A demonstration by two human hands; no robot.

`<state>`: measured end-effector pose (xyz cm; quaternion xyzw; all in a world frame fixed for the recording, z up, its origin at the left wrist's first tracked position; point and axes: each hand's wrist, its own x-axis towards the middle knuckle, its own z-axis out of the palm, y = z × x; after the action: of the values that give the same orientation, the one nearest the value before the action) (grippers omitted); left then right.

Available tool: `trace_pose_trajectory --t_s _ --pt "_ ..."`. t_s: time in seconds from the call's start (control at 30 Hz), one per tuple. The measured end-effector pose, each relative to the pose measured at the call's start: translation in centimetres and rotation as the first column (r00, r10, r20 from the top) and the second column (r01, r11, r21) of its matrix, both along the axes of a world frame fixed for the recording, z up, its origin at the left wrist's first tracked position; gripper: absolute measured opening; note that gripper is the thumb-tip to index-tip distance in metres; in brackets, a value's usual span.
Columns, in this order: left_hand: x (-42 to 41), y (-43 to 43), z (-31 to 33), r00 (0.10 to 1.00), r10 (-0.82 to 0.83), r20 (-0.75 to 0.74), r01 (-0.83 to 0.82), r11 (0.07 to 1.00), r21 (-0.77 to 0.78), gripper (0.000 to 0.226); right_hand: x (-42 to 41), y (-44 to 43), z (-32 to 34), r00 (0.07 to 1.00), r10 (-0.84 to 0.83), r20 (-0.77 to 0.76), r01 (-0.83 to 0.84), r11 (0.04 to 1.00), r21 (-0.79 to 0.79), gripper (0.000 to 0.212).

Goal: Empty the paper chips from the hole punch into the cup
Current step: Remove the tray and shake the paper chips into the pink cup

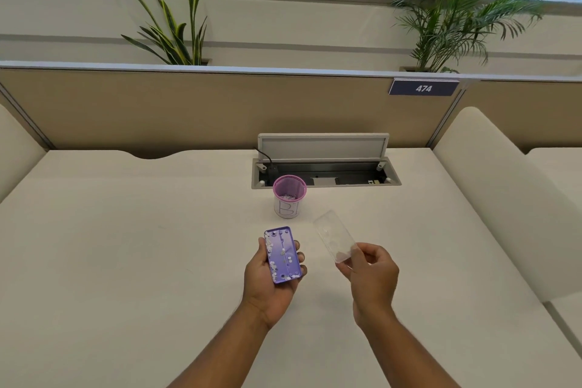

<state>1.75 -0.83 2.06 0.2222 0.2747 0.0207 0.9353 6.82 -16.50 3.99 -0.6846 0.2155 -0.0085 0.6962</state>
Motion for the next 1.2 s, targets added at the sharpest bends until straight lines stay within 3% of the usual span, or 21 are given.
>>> trace_pose_trajectory --t_s 0.2,0.4,0.6,0.83,1.2 --pt "0.3 0.5 -0.5 1.000 -0.008 -0.003 0.008 1.000 0.021 0.053 1.0 -2.4 -3.9 0.980 -0.114 -0.166 0.105 0.992 -0.066 0.009" --pt "0.5 1.2 -1.3 0.999 0.020 -0.032 -0.019 0.999 0.036 0.050 0.5 -3.7 -5.8 0.972 -0.081 -0.221 0.010 0.952 -0.306 0.013" --pt "0.5 1.7 -1.6 0.999 0.033 -0.019 -0.032 0.998 0.053 0.051 0.1 -4.9 -6.8 0.960 -0.038 -0.276 -0.075 0.919 -0.388 0.014" --pt "0.7 2.3 -1.2 0.999 0.037 -0.005 -0.037 0.998 0.052 0.050 0.3 -5.0 -6.4 0.953 -0.013 -0.304 -0.102 0.928 -0.359 0.002" --pt "5.5 6.3 0.8 0.993 0.113 -0.035 -0.108 0.985 0.131 0.055 1.0 -1.7 -1.9 0.974 0.157 -0.163 -0.206 0.913 -0.351 0.014"
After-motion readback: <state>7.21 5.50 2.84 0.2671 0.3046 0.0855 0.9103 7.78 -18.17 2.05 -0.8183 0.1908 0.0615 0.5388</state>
